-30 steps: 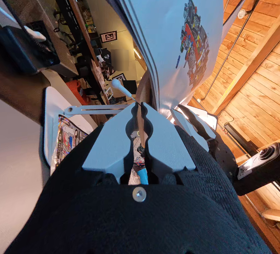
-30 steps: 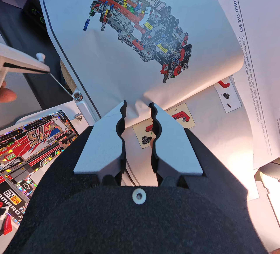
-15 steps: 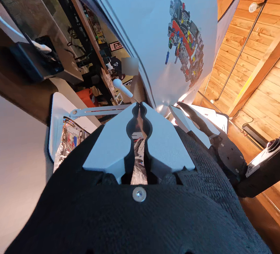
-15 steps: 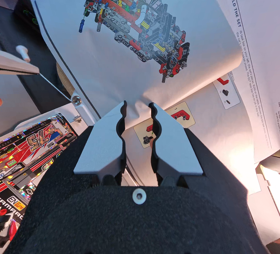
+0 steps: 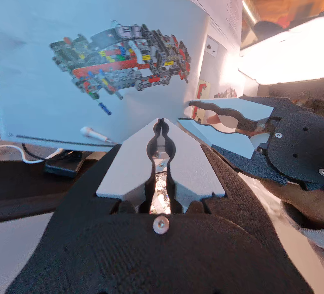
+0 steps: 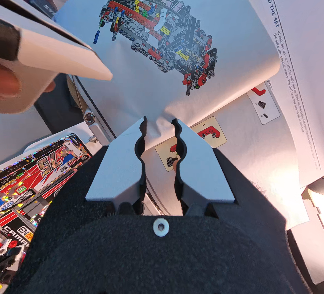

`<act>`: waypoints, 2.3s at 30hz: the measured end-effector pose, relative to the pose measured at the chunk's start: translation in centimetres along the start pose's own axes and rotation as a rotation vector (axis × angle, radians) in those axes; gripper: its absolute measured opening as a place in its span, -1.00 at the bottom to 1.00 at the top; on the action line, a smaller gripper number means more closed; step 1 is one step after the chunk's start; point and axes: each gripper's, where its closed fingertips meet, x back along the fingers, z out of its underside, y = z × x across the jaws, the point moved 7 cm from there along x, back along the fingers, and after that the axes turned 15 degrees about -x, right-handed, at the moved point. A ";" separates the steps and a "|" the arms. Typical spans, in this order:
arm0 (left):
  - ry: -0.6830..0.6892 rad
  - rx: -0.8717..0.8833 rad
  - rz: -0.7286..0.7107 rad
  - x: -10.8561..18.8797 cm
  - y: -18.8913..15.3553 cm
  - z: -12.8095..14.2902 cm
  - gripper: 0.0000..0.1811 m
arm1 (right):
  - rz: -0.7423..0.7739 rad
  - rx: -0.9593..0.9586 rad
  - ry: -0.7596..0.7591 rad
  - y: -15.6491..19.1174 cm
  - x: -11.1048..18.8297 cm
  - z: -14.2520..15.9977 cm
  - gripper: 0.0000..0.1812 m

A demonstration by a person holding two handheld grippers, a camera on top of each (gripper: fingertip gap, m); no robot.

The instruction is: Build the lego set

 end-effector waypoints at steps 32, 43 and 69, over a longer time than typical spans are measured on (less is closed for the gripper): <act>-0.050 0.284 -0.047 -0.1 1.7 2.7 -0.81 | -0.021 0.013 -0.008 -0.1 0.2 0.2 -0.65; 0.167 -0.614 0.108 -3.4 -2.3 1.2 -1.00 | -0.150 -0.220 -0.077 -1.0 0.5 0.6 -0.63; 0.211 -0.940 0.229 -3.3 -2.6 0.9 -1.00 | -0.446 -0.161 -0.247 0.3 1.9 1.6 -0.25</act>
